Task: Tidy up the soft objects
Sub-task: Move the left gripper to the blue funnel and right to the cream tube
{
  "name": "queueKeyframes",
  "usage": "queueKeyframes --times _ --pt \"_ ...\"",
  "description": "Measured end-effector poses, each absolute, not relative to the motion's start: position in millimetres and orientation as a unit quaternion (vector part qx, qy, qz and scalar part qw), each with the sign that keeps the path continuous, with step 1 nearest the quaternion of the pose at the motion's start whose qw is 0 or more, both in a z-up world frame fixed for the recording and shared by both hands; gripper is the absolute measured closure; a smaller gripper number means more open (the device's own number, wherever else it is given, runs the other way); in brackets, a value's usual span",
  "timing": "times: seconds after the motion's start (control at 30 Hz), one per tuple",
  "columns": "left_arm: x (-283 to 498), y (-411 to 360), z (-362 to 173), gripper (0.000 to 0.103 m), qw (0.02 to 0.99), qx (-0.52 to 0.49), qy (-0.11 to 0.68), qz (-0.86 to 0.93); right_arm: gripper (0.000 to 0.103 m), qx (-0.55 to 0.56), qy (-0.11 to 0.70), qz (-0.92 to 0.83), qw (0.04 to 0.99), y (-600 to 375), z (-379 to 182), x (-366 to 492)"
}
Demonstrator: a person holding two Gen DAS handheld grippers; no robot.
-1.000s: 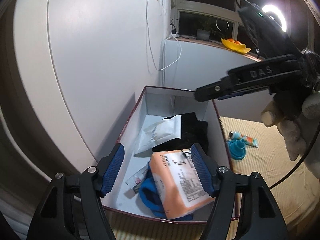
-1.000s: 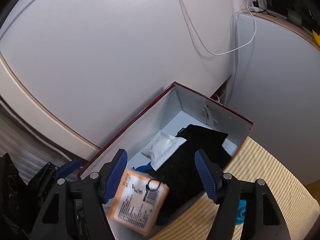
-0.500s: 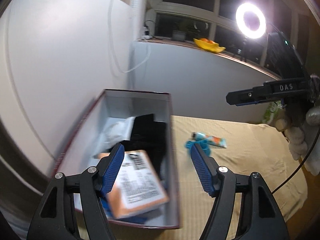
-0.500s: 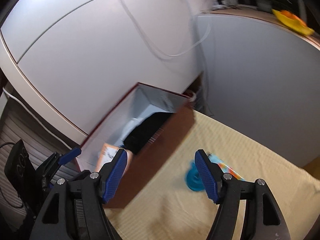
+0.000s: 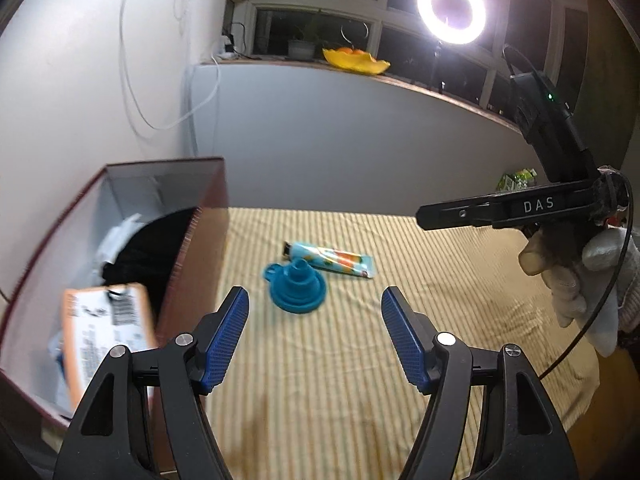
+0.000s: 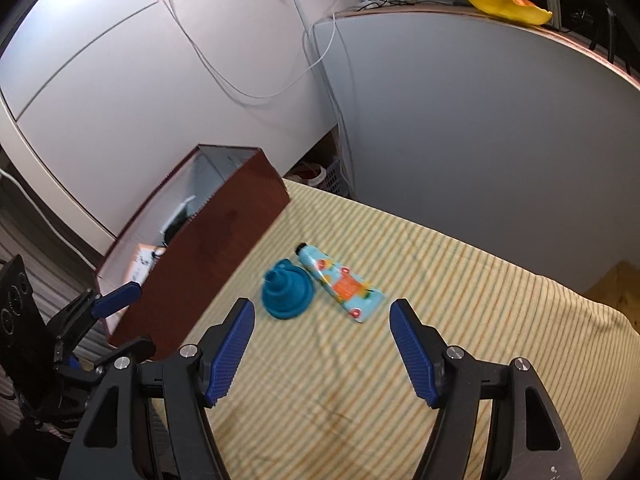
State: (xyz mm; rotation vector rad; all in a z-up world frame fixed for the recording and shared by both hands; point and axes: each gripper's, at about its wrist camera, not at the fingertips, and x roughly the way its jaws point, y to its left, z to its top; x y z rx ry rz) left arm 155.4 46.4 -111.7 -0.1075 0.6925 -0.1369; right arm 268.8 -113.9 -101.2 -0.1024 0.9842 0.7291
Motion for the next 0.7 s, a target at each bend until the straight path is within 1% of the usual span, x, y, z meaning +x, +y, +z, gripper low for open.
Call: queueKeyframes --times 0.23,0.4,0.47,0.53,0.57,0.7 --pt "169.0 33.2 -132.8 0.034 0.929 -0.055 0.36 -0.064 0.037 -0.123 0.453 0.357 0.807 -95.8 -126.9 273.6" --pt "179.1 26.3 -140.1 0.035 0.929 -0.047 0.362 -0.063 0.037 -0.154 0.455 0.374 0.793 -78.7 -146.0 288.1" --pt "183.9 24.8 -143.7 0.036 0.929 -0.043 0.363 -0.06 0.039 -0.165 0.455 0.381 0.788 -71.6 -153.1 293.5" --pt "188.8 25.0 -148.6 0.039 0.927 -0.043 0.368 -0.059 0.046 -0.173 0.458 0.386 0.782 -65.5 -159.8 298.1" --pt "191.6 24.5 -151.1 0.041 0.926 -0.043 0.37 -0.058 0.047 -0.178 0.459 0.389 0.779 -62.4 -163.9 301.1" --pt "200.1 20.0 -159.9 0.042 0.924 -0.032 0.376 -0.059 0.047 -0.195 0.46 0.393 0.772 -55.5 -176.0 309.9"
